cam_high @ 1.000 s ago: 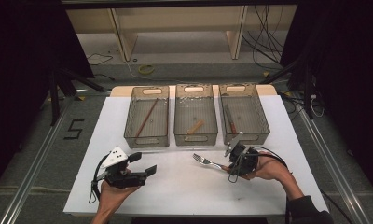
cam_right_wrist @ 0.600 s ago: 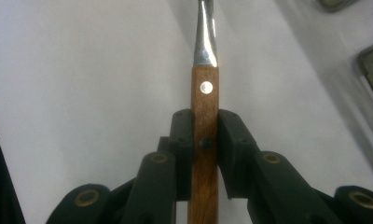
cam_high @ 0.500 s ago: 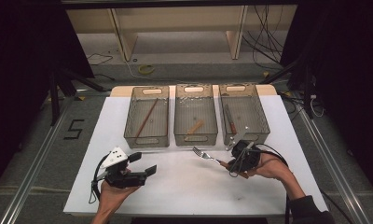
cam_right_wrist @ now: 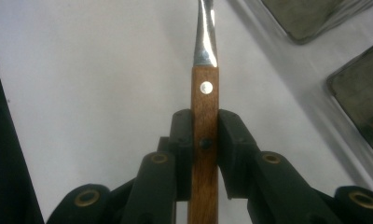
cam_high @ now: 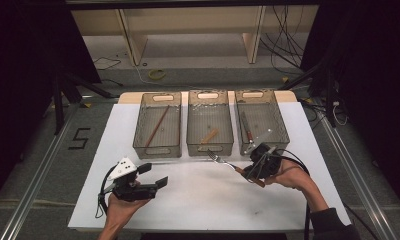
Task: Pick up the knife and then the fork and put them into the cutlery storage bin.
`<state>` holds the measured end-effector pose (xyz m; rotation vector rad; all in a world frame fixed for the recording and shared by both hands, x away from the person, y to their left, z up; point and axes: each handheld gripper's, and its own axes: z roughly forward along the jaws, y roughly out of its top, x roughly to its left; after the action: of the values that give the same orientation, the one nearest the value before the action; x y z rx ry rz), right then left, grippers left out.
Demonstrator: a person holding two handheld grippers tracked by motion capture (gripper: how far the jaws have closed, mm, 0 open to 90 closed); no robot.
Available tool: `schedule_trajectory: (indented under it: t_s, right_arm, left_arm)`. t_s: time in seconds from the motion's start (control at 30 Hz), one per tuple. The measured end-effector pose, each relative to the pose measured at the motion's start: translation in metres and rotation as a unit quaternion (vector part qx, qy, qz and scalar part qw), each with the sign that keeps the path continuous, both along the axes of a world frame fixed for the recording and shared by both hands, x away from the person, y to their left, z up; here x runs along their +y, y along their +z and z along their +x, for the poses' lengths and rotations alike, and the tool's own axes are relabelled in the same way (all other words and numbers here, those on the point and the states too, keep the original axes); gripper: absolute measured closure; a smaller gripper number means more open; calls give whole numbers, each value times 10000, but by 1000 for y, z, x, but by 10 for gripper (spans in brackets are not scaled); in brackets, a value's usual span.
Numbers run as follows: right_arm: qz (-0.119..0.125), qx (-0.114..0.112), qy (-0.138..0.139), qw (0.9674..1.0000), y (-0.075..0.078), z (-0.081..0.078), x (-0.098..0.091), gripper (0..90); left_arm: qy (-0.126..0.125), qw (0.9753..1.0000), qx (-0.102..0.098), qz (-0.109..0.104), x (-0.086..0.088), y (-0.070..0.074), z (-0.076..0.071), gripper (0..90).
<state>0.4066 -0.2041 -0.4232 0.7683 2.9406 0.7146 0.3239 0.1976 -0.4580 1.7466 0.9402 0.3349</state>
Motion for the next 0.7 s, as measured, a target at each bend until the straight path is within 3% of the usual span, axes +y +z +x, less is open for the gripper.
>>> schedule_trajectory:
  t_s: [0.7]
  right_arm:
    - [458,-139,-330,9983,25,17,-6,775]
  left_arm:
    - [15,10000,-18,-28,0,0,0,168]
